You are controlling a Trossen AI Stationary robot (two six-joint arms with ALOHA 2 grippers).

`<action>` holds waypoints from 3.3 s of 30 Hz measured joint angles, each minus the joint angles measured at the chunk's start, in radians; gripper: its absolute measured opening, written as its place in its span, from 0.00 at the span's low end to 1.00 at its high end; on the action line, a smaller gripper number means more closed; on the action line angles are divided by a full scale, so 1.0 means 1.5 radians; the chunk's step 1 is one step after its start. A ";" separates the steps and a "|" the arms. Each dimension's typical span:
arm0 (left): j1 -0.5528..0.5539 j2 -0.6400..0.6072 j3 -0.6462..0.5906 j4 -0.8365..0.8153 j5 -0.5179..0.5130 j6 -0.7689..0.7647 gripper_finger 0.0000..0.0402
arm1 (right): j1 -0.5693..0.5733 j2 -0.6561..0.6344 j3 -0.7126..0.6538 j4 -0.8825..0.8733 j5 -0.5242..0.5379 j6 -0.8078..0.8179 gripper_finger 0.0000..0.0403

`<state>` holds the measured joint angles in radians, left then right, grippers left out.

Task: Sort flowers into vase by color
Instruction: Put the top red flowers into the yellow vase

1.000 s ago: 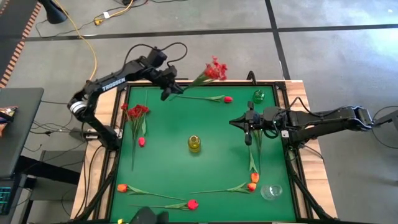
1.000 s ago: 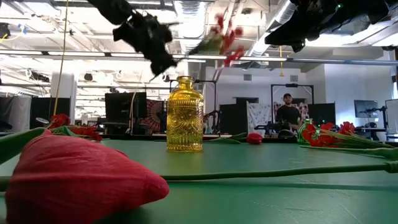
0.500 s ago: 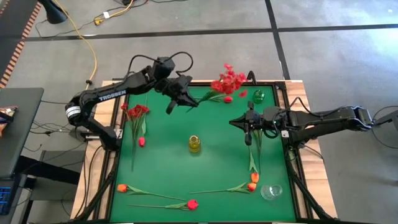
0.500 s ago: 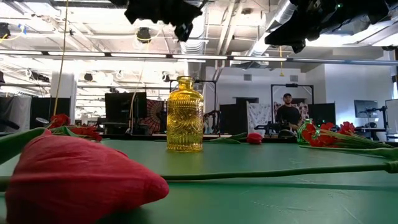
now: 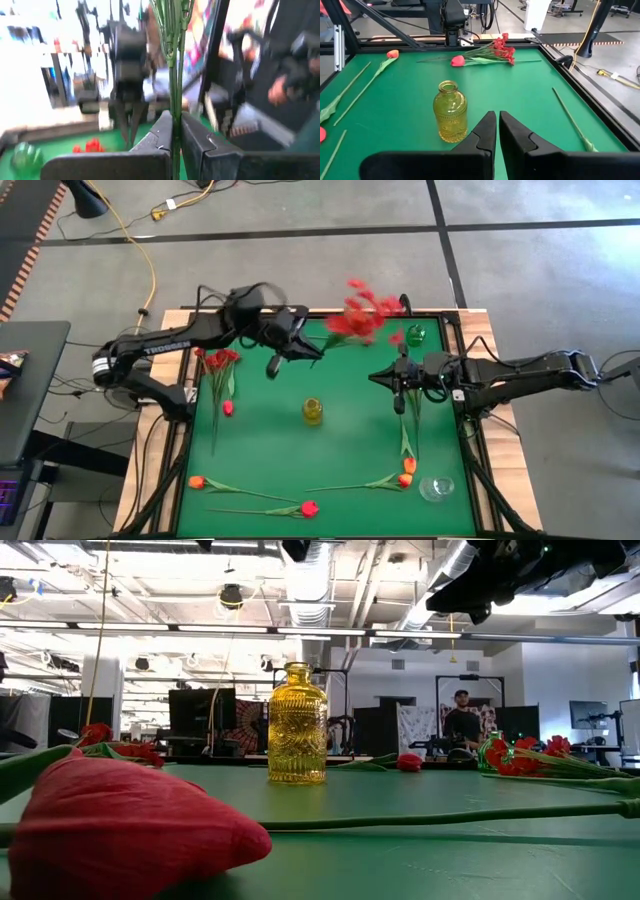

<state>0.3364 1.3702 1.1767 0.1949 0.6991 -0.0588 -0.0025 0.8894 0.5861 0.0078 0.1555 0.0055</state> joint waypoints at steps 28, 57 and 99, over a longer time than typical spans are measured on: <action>-0.158 -0.072 -0.431 0.440 -0.372 -0.022 0.00 | -0.031 0.000 0.000 0.067 0.000 -0.040 0.12; -0.189 0.082 -0.441 0.551 -0.400 0.002 0.00 | -0.029 0.000 0.000 0.060 -0.037 -0.039 0.12; -0.186 0.234 -0.502 0.761 -0.364 -0.111 0.07 | -0.031 0.000 0.000 0.060 -0.036 -0.039 0.12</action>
<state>0.0566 1.7214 0.4244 1.3370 0.1535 -0.2258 -0.0483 0.8898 0.5858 0.0971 0.1013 -0.0528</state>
